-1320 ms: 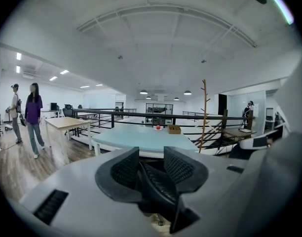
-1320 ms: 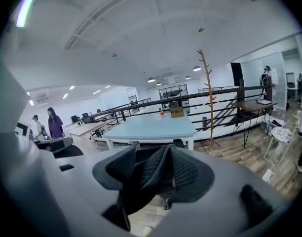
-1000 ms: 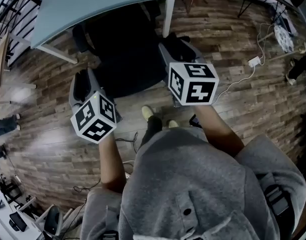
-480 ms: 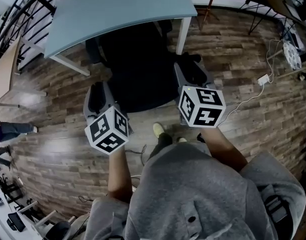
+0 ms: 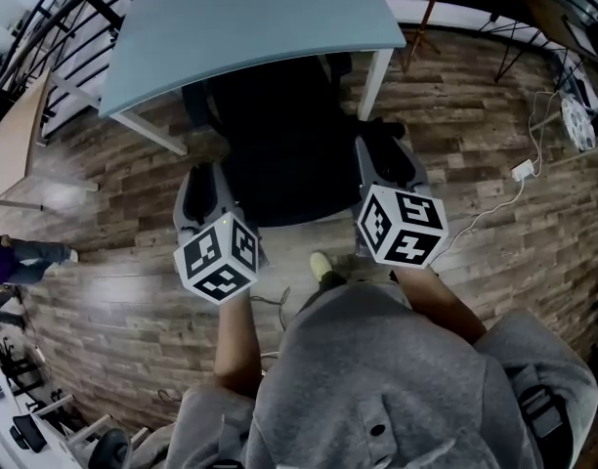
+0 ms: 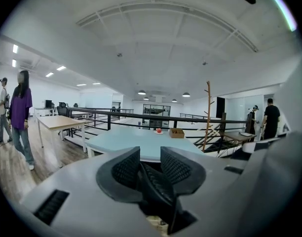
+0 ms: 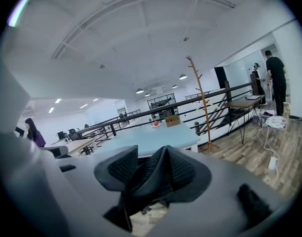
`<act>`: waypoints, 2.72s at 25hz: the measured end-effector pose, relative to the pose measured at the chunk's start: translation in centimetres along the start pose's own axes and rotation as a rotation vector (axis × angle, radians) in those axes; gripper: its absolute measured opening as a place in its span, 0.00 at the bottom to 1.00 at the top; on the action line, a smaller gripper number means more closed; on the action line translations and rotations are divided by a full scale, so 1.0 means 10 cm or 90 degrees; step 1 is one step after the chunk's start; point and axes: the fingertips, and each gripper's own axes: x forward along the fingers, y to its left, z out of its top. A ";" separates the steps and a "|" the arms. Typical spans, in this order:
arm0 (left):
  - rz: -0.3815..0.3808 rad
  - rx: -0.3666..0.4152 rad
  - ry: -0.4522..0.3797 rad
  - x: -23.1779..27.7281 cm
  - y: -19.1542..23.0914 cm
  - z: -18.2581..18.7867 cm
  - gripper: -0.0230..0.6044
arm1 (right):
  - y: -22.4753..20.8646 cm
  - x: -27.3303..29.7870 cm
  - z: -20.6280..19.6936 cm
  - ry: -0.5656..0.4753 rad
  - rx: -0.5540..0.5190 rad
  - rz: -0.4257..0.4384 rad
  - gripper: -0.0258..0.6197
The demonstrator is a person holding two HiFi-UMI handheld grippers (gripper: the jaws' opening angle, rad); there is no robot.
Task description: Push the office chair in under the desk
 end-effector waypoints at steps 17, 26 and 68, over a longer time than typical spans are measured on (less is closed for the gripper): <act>-0.037 -0.010 -0.019 0.41 0.37 0.18 0.23 | 0.34 0.35 0.05 -0.022 0.013 -0.034 0.33; -0.043 -0.013 -0.016 0.55 0.52 0.24 0.23 | 0.48 0.50 0.08 -0.025 0.017 -0.031 0.33; -0.041 0.004 -0.008 2.31 0.86 0.82 0.20 | 0.77 2.35 0.73 -0.037 0.013 -0.020 0.30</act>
